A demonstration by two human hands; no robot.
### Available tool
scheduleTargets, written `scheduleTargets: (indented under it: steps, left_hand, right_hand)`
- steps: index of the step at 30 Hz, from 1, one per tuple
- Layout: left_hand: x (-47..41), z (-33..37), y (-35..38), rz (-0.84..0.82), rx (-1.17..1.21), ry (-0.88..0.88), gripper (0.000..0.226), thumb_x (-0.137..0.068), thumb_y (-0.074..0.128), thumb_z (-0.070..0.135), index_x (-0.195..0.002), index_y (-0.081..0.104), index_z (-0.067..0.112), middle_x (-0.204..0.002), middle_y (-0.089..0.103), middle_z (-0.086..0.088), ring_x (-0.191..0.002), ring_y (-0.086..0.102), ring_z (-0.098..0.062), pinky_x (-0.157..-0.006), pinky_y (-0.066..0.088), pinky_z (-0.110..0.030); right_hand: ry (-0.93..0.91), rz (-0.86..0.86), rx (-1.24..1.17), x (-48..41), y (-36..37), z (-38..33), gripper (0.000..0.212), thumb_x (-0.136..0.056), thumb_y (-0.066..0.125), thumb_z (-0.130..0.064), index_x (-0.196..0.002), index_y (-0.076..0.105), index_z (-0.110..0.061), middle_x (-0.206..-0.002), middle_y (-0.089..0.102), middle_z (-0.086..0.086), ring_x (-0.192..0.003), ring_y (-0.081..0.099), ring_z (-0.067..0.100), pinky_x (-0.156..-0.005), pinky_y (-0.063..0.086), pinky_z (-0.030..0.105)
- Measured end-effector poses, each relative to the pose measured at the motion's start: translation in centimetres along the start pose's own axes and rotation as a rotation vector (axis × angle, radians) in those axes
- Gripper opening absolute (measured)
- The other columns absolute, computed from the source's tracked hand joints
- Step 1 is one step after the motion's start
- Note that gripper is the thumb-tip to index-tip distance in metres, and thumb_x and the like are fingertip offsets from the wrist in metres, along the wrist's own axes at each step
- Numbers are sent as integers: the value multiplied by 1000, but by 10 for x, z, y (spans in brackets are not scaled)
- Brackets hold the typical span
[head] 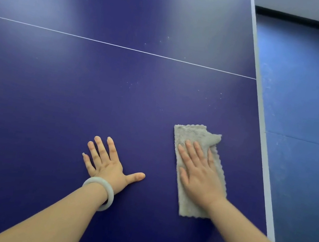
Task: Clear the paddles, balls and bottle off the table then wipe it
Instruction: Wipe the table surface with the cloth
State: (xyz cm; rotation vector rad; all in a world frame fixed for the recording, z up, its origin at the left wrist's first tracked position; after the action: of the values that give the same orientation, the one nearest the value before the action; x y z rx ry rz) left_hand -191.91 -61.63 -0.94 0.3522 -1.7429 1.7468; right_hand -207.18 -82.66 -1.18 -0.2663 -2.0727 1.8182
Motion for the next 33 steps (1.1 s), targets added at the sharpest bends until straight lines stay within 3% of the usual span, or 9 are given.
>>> scheduleTargets:
  steps: [4, 7, 9, 12, 15, 18, 24, 28, 33]
  left_hand:
    - [0, 0, 0, 16, 3, 6, 148, -31, 22, 103, -124, -54, 16, -147, -46, -18, -136, -41, -38, -111, -21, -56]
    - [0, 1, 0, 21, 9, 10, 149, -34, 27, 104, -126, -51, 16, -148, -44, -17, -137, -40, -38, -111, -20, -56]
    - [1, 0, 0, 23, 1, 13, 150, -40, 33, 103, -129, -49, 15, -149, -43, -18, -138, -39, -38, -112, -19, -57]
    - [2, 1, -1, 15, 1, 21, 152, -42, 35, 103, -138, -44, 14, -150, -42, -18, -138, -38, -38, -113, -17, -57]
    - [2, 1, 0, 11, 0, 28, 153, -40, 31, 102, -142, -40, 13, -151, -41, -18, -139, -37, -39, -114, -16, -57]
    - [3, 1, -1, 20, 1, 43, 154, -35, 26, 102, -143, -38, 13, -152, -39, -18, -140, -35, -39, -114, -15, -57]
    - [1, 1, 1, 25, -15, 47, 155, -32, 24, 101, -144, -35, 13, -152, -38, -19, -141, -34, -39, -115, -12, -57]
    - [3, 3, 0, 22, -15, 48, 155, -32, 25, 101, -145, -34, 13, -153, -37, -18, -142, -32, -39, -115, -12, -57]
    - [4, 2, -1, 18, -23, 45, 155, -34, 27, 101, -146, -33, 12, -153, -37, -19, -142, -31, -40, -115, -12, -57]
  right_hand:
    - [385, -7, -36, -20, -14, 89, 60, -103, 20, -39, -157, -4, -29, -165, -7, -6, -151, -12, 14, -122, -6, 46]
    - [557, -13, -77, -13, -11, 87, 60, -102, 14, -40, -156, -8, -27, -165, -10, -3, -151, -12, 17, -122, -6, 49]
    - [516, 17, -60, 4, -3, 51, 61, -101, 14, -40, -157, -6, -24, -165, -6, 0, -152, -9, 19, -122, -6, 48]
    - [242, 30, -24, 49, 8, -9, 62, -101, 19, -40, -158, 5, -22, -165, 0, 0, -152, -3, 21, -122, -2, 49]
    - [56, 6, 6, 105, 20, -12, 60, -102, 22, -42, -158, 9, -25, -165, 4, -4, -152, 4, 19, -120, 8, 49]
    - [103, -24, 22, 117, 14, 32, 61, -101, 24, -43, -158, 6, -29, -165, 2, -8, -152, 1, 16, -121, 9, 48]
    - [352, -58, 35, 50, -6, 111, 59, -98, 9, -48, -155, -7, -37, -164, -8, -12, -150, -14, 9, -121, -12, 47]
    - [446, -64, 9, 45, -5, 111, 59, -100, 13, -46, -155, -7, -38, -162, -12, -16, -150, -12, 9, -119, -9, 55]
    - [313, -10, 17, 152, 12, 79, 60, -100, 15, -46, -157, 4, -33, -165, -1, -11, -152, 0, 14, -118, 4, 61]
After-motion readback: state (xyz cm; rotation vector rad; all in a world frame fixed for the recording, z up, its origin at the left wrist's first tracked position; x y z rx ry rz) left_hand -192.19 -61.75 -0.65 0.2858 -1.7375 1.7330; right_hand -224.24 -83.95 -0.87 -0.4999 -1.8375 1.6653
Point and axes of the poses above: each hand's wrist, its own x-axis away from the middle knuckle, its own y-axis out of the palm, z = x × y, the point moved 5 cm from there along -x, towards the middle knuckle
